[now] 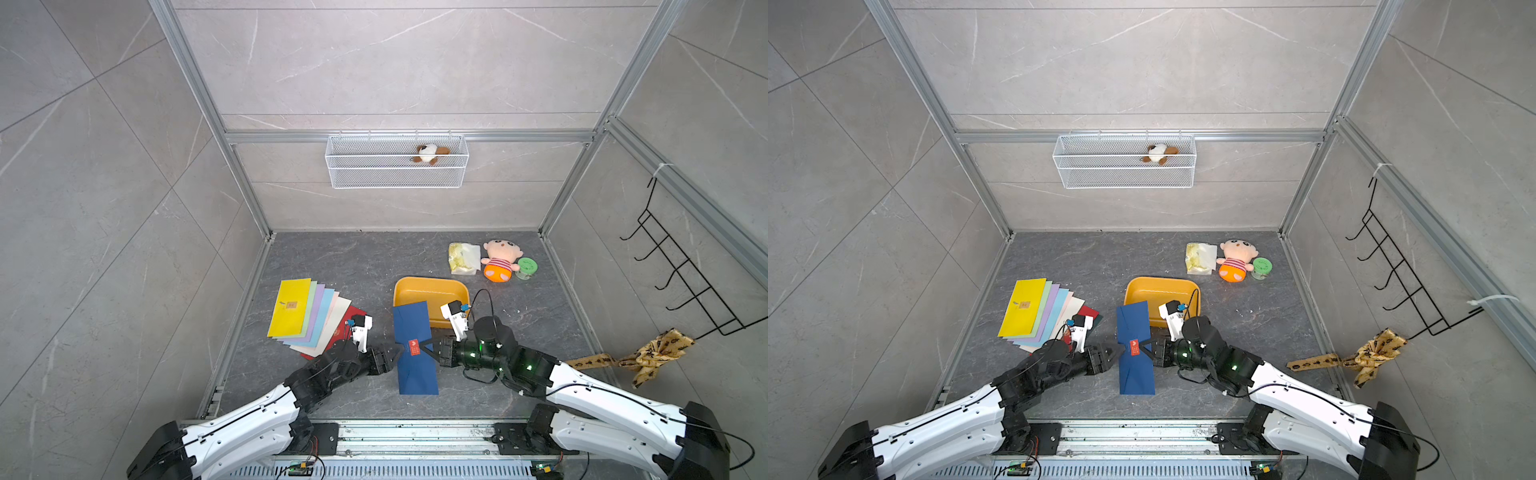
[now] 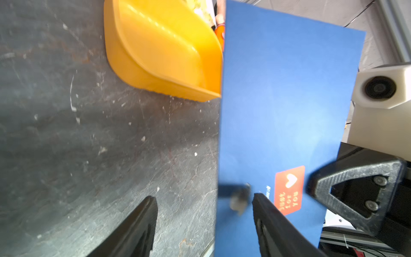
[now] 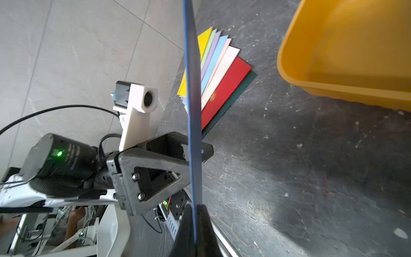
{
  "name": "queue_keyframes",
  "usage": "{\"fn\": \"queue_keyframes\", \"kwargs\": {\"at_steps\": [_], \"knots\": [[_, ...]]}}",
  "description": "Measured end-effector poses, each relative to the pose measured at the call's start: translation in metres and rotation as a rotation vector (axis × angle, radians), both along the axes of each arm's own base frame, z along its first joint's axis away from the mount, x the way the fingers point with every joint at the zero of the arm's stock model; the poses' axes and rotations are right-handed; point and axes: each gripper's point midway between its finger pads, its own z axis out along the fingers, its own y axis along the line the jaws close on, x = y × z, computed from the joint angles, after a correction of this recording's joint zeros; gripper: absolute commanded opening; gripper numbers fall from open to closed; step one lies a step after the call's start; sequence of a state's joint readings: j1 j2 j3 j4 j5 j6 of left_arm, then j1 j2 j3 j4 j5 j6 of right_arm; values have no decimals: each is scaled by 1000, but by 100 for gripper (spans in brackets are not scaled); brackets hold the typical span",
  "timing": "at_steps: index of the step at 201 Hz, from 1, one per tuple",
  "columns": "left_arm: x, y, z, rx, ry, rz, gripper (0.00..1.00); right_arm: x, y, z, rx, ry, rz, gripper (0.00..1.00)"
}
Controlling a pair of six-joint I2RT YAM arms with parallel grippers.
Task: Put the sealed envelopes into the storage box
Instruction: Pick up the envelope from the center of the board.
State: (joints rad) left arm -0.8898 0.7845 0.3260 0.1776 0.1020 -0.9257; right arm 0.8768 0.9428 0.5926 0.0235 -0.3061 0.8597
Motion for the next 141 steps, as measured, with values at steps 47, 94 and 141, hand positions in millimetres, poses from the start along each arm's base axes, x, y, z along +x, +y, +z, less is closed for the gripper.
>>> {"fn": "queue_keyframes", "kwargs": {"at_steps": [47,94,141], "knots": [[-6,-13,34,-83,-71,-120,58,0,4,30,133,-21,98,0],[-15,-17,57,-158,-125,-180,40,3,5,30,166,10,142,0],[-19,-13,79,-234,-168,-175,4,5,5,40,208,6,161,0]]}}
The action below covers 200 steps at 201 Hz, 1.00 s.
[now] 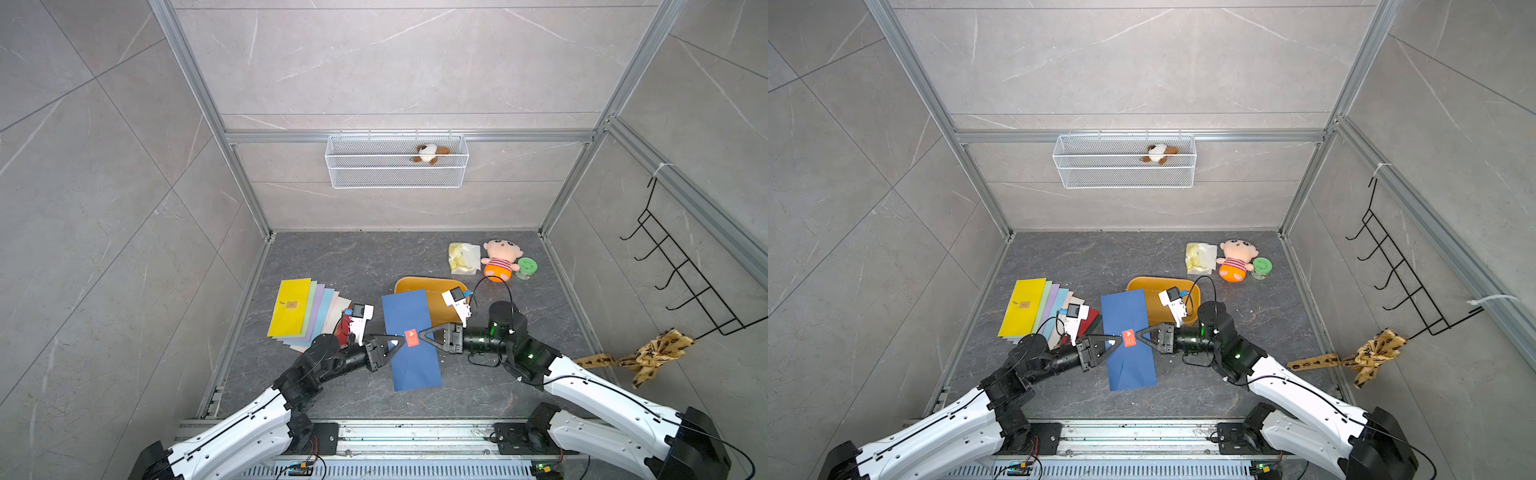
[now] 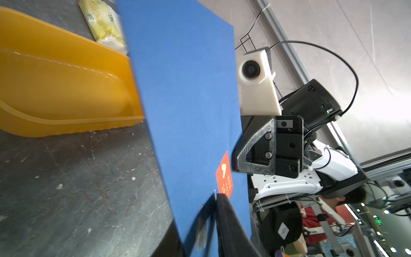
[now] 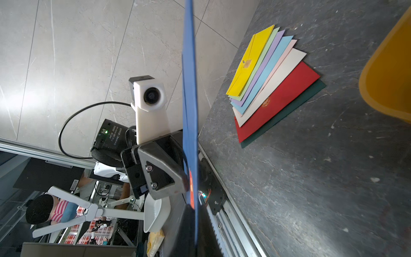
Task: Put the sealed envelopes into the storage box
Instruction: Pick up the envelope from the center of the board, then place the envelope in the storage box.
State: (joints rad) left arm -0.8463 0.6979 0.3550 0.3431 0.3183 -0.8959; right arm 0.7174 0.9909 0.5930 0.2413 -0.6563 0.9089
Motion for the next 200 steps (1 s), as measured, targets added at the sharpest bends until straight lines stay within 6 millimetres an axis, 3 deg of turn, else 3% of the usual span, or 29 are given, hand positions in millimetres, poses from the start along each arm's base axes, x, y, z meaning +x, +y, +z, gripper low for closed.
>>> {"fn": "queue_keyframes", "kwargs": {"at_steps": [4,17,25,42,57,86,106,122,154,170,200], "knots": [[0,0,1,-3,2,1,2,0,0,0,-1,1,0,2],[1,0,1,2,1,3,0,2,-1,-3,-6,13,-3,30],[1,0,1,16,4,4,0,3,-2,-5,-11,20,-4,40],[9,0,6,74,7,22,0,10,-9,-12,-50,37,-32,50],[28,1,18,161,-3,67,0,25,-22,-19,-113,33,-96,52],[78,-3,61,371,-85,142,0,55,-60,-33,-309,-7,-285,52],[108,-12,82,539,-185,141,0,66,-89,-50,-464,-18,-396,52],[130,-21,89,676,-272,114,0,69,-112,-67,-594,-10,-459,51],[176,-37,80,963,-419,32,0,65,-146,-91,-791,-3,-519,51],[197,-43,60,1107,-487,-28,0,62,-157,-96,-853,-11,-531,51],[218,-56,24,1279,-535,-201,0,57,-172,-98,-926,-35,-544,51]]}}
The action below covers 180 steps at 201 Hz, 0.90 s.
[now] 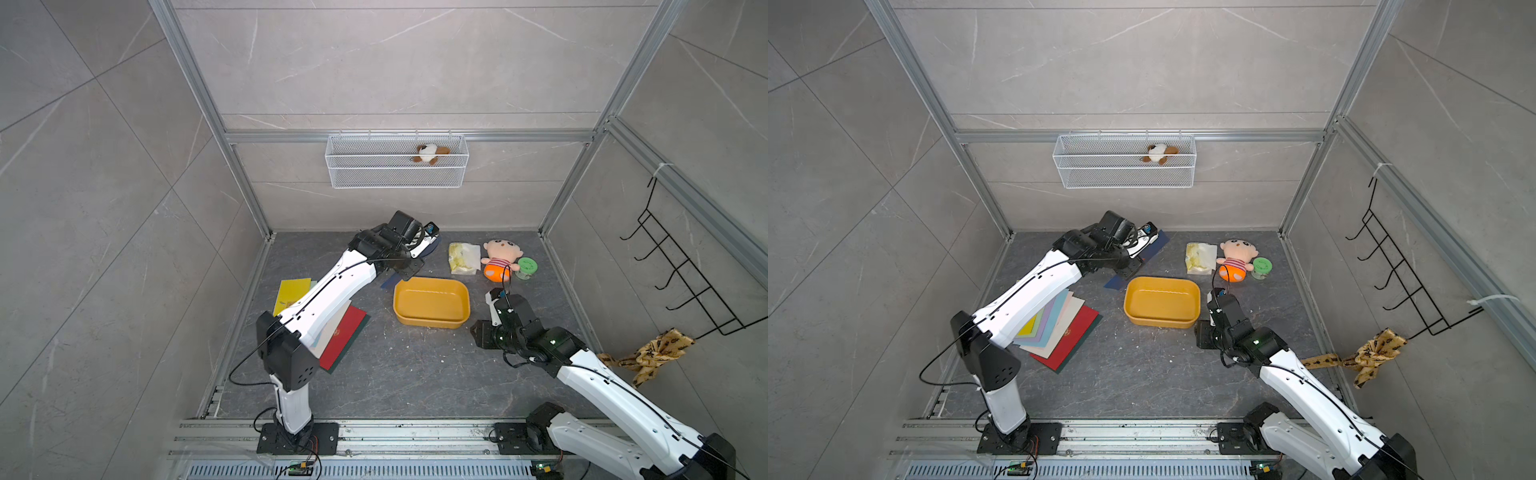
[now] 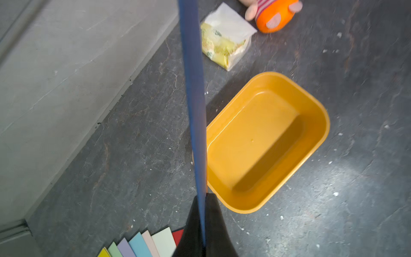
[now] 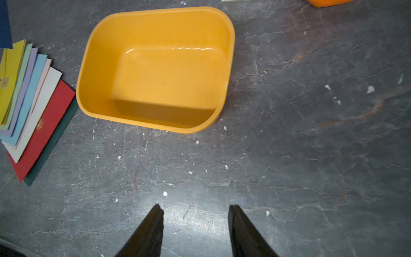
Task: Put the sealed envelopes into the storage box
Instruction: Place the envelope in the storage box.
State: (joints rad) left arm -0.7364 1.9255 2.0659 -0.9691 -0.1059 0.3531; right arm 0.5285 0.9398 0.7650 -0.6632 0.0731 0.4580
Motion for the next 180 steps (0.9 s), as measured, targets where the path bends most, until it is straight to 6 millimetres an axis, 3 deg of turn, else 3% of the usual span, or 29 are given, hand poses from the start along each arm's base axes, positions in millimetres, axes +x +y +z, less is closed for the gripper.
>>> {"fn": "queue_keyframes", "kwargs": {"at_steps": [34,104,143,180], "knots": [[20,-26,-26,107,-4,-133,0,-4,-9,-1,-45,1,-5,51],[3,-51,-99,261,98,-373,0,-7,-17,-5,-87,15,-15,51],[-4,-56,-115,291,124,-437,0,-7,-19,-7,-100,20,-21,51],[-10,-63,-113,295,117,-463,0,-7,-21,-7,-106,18,-27,51]]}}
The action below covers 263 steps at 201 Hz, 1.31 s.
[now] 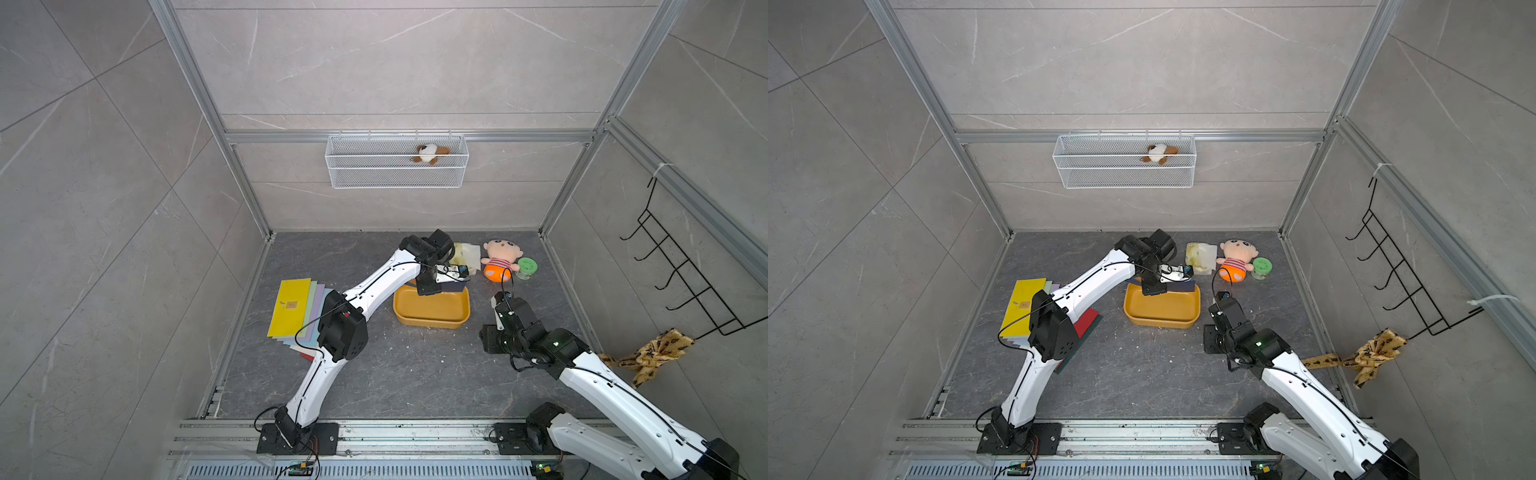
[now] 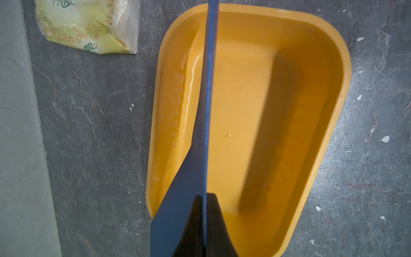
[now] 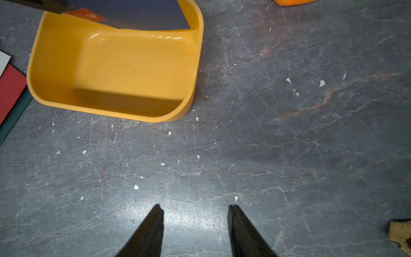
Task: Put the sealed envelopes into the storage box
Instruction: Place the envelope in the storage box.
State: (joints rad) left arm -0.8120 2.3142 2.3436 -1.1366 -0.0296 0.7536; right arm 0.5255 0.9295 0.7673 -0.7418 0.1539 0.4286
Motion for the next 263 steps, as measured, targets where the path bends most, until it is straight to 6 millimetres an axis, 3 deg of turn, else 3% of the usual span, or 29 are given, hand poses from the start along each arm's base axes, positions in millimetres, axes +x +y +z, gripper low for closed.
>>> {"fn": "queue_keyframes", "kwargs": {"at_steps": [54,91,213,243,263], "knots": [[-16,-10,1,8,11,-23,0,1,-1,-2,-9,9,-5,51],[-27,-6,-19,47,53,-36,0,1,-1,-2,-9,10,-5,51],[-14,6,-23,82,21,-79,0,1,-1,-4,-15,19,-5,51],[-11,5,-27,92,0,-101,5,2,0,-6,-18,26,-4,51],[-9,8,-37,115,-6,-108,19,2,0,-8,-22,34,-4,51]]}}
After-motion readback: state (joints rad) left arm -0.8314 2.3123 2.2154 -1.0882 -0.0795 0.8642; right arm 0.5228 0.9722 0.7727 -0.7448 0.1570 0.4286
